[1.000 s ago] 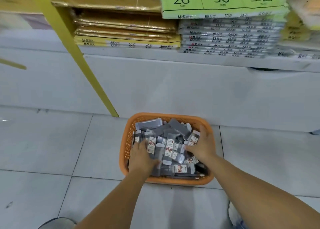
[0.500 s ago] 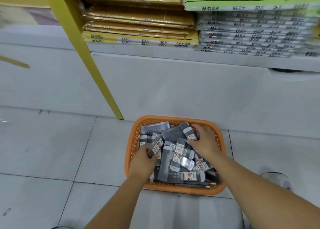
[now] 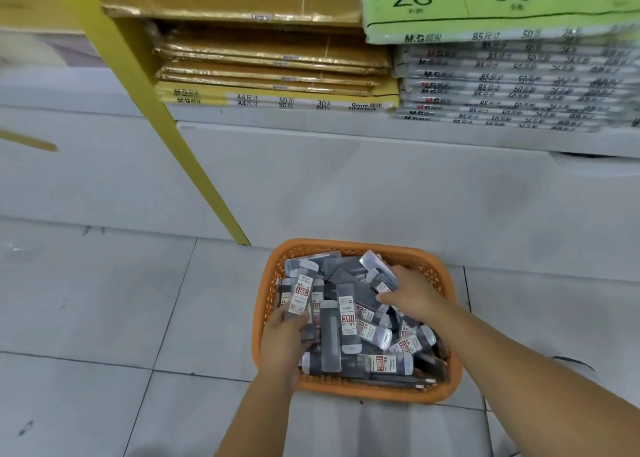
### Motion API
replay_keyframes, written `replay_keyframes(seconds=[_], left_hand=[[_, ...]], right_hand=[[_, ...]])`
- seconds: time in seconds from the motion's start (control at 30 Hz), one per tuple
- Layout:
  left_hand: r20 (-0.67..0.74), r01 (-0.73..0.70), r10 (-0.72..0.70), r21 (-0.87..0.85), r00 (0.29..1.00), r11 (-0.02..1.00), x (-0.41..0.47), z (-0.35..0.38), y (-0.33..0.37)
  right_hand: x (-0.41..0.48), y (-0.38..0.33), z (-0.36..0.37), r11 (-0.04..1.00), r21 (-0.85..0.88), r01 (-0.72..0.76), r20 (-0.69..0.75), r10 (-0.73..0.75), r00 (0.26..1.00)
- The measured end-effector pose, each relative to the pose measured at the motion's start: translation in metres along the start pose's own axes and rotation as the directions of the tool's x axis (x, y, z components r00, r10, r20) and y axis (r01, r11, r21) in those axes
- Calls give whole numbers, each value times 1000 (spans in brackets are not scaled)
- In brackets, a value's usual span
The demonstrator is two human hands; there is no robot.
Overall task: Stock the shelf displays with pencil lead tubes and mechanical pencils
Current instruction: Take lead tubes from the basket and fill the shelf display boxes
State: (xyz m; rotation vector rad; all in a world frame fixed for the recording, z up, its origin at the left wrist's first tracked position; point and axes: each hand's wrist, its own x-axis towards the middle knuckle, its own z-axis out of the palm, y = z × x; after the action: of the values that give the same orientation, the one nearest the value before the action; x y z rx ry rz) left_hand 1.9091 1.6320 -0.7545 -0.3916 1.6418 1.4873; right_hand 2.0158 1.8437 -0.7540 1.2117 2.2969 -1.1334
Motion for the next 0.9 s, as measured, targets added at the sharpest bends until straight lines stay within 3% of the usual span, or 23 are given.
replay_keyframes(seconds=[0.17, 0.4, 0.57, 0.73, 0.9], left_hand=[[112, 103, -88, -142, 990, 984, -12, 4, 16], [228, 112, -93, -72, 969, 991, -19, -8, 30], [269, 133, -101, -102, 958, 986, -22, -19, 28], [231, 86, -57, -117, 971, 989, -40, -15, 32], [271, -50, 94, -166, 958, 985, -76, 3, 62]], right_hand=[[-5, -4, 7, 996, 43, -72, 25, 71, 997], [-3, -16, 22, 993, -102, -68, 42, 72, 996], [-12, -15, 16, 998, -62, -30, -18, 29, 999], [-41, -30, -11, 976, 201, 81, -131, -55, 990], [-97, -61, -48, 856, 485, 178, -186, -98, 978]])
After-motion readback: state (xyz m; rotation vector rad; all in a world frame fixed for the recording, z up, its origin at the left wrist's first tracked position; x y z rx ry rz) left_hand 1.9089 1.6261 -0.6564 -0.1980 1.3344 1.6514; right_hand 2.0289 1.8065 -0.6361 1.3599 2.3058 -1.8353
